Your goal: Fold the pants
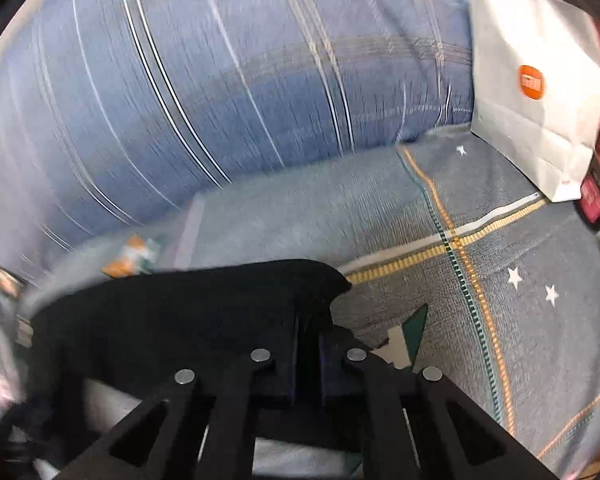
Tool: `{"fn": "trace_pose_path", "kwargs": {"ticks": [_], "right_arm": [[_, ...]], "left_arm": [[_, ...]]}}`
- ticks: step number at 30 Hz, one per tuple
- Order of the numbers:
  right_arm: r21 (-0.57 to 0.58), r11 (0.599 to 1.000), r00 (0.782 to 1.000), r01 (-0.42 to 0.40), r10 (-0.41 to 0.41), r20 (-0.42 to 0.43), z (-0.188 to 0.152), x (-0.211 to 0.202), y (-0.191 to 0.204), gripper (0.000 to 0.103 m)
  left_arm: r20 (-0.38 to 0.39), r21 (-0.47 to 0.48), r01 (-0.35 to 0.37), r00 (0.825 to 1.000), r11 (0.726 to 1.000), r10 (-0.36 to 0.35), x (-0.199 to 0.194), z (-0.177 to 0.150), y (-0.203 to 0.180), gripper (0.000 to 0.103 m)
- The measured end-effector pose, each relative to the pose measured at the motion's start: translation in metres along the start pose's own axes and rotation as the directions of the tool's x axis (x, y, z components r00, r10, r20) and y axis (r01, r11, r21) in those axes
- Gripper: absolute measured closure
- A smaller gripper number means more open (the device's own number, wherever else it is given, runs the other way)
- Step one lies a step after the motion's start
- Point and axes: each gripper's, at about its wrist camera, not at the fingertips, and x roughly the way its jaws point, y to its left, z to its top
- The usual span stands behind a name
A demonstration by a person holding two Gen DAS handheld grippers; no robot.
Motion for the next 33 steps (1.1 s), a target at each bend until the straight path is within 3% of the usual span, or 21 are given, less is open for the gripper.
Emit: {"fn": "trace_pose_path", "kwargs": {"ticks": [1,5,9,13,16,18,21,23,24,28,29,30,32,33], "right_arm": [[0.016,0.998,0.997,-0.064,0.063,0.032,-0.002,-0.015,-0.003,0.095],[-0.007,0.981,0.975,-0.194,0.193,0.112,-0.005,-0.047,-0.004,0.095],[-0.061,0.971,0.962,-0.231,0.237,0.137,-0.027,-0.073,0.003,0.095],[-0.118,0.96,0.954,-0.252,0.267,0.139,-0.052,-0.094,0.01,0.095],[-0.188,0.972,0.968,-0.138,0.173,0.184,-0.061,-0.107,0.026,0.095],[-0.216,0.966,0.966,-0.142,0.183,0.181,-0.067,-0.11,0.037,0.095],[-0.325,0.941,0.961,-0.095,0.172,0.215,-0.084,-0.12,0.051,0.095],[-0.339,0.932,0.957,-0.125,0.203,0.207,-0.091,-0.121,0.046,0.095],[-0.337,0.929,0.953,-0.155,0.23,0.197,-0.091,-0.122,0.042,0.095],[-0.397,0.897,0.932,-0.195,0.296,0.211,-0.098,-0.129,0.031,0.095],[-0.408,0.89,0.93,-0.201,0.305,0.206,-0.099,-0.129,0.029,0.095],[-0.413,0.889,0.931,-0.197,0.302,0.206,-0.101,-0.128,0.03,0.095],[-0.401,0.896,0.94,-0.191,0.284,0.188,-0.1,-0.121,0.022,0.095],[-0.392,0.899,0.942,-0.194,0.283,0.182,-0.098,-0.117,0.018,0.095]], "left_arm": [[-0.005,-0.013,0.026,1.0,1.0,-0.026,-0.002,0.0,0.0,0.021],[-0.006,-0.07,0.142,0.99,0.987,-0.143,-0.01,0.0,0.003,0.021],[-0.017,-0.142,0.233,0.971,0.962,-0.238,-0.015,0.011,0.003,0.021],[-0.092,-0.204,0.224,0.965,0.953,-0.247,-0.006,0.034,-0.009,0.021],[-0.134,-0.248,0.224,0.956,0.943,-0.262,0.011,0.059,-0.023,0.021],[-0.147,-0.26,0.186,0.962,0.947,-0.23,0.023,0.081,-0.033,0.021],[-0.171,-0.322,0.166,0.958,0.932,-0.229,0.038,0.102,-0.04,0.021],[-0.239,-0.302,0.103,0.954,0.948,-0.18,0.055,0.111,-0.049,0.021],[-0.289,-0.287,0.072,0.944,0.955,-0.158,0.067,0.112,-0.054,0.021],[-0.361,-0.312,0.006,0.924,0.95,-0.124,0.092,0.112,-0.06,0.022],[-0.366,-0.299,-0.03,0.927,0.954,-0.086,0.095,0.113,-0.061,0.033],[-0.374,-0.286,-0.068,0.926,0.956,-0.046,0.096,0.112,-0.062,0.058],[-0.386,-0.276,-0.123,0.922,0.953,0.007,0.095,0.107,-0.06,0.091],[-0.377,-0.297,-0.112,0.926,0.948,-0.009,0.092,0.104,-0.056,0.093]]}}
